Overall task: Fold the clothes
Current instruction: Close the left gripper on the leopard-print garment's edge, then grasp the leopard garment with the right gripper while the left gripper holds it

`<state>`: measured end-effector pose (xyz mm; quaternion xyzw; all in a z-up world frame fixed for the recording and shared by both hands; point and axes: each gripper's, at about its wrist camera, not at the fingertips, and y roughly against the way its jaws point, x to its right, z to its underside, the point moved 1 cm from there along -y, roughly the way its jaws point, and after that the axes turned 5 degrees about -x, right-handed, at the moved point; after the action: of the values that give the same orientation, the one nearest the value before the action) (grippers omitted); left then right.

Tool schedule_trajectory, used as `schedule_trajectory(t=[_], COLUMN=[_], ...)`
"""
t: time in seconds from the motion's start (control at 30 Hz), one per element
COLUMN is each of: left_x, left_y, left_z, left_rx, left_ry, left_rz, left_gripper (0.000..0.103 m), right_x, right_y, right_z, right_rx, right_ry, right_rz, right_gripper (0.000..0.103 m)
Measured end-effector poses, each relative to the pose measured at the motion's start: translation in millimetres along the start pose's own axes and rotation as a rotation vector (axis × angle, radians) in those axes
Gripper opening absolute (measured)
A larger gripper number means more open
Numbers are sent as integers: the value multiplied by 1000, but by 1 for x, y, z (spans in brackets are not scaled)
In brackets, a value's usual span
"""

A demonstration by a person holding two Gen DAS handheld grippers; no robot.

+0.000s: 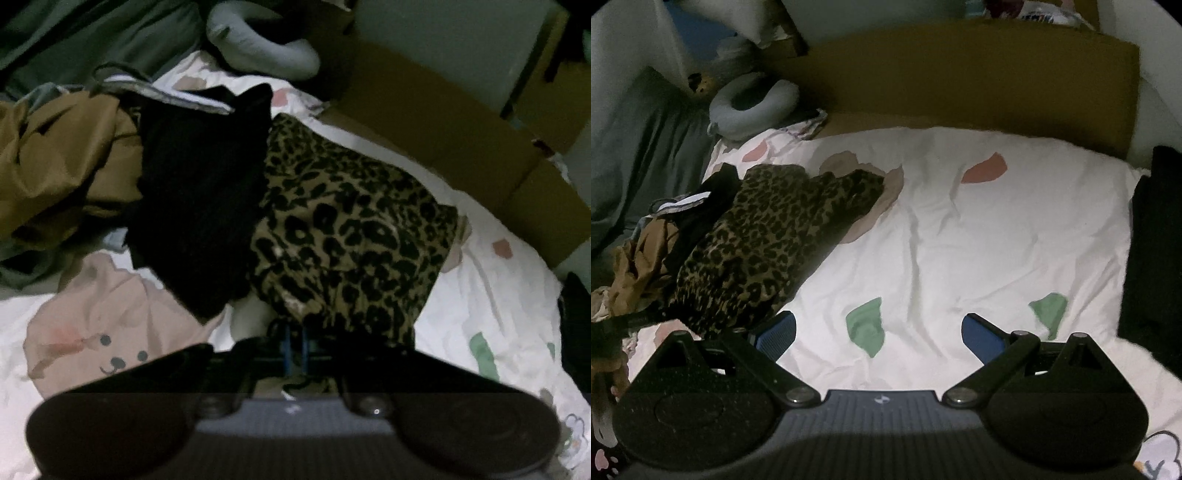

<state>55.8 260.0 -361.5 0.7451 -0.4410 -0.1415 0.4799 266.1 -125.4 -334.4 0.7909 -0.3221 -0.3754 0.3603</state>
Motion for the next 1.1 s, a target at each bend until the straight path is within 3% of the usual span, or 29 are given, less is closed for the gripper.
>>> schedule_trajectory(t=[0.2, 0.5, 1.0, 1.1], left_x=[1, 49, 114, 116], left_y=[9, 26, 21, 21], left_z=[-2, -22, -67, -73], left_rx=[18, 72, 120, 135], left_ry=[45, -33, -130, -137], left_rz=[48, 171, 319, 324], left_gripper=[5, 5, 5, 5], right_x=[-9, -69, -128, -126], right_y=[-16, -40, -66, -73], right_z=[7, 1, -39, -39], right_rx=[-36, -67, 51, 62], right_ry=[30, 214, 390, 451], right_rz=[-20, -98, -148, -147], right_gripper=[99, 99, 99, 92])
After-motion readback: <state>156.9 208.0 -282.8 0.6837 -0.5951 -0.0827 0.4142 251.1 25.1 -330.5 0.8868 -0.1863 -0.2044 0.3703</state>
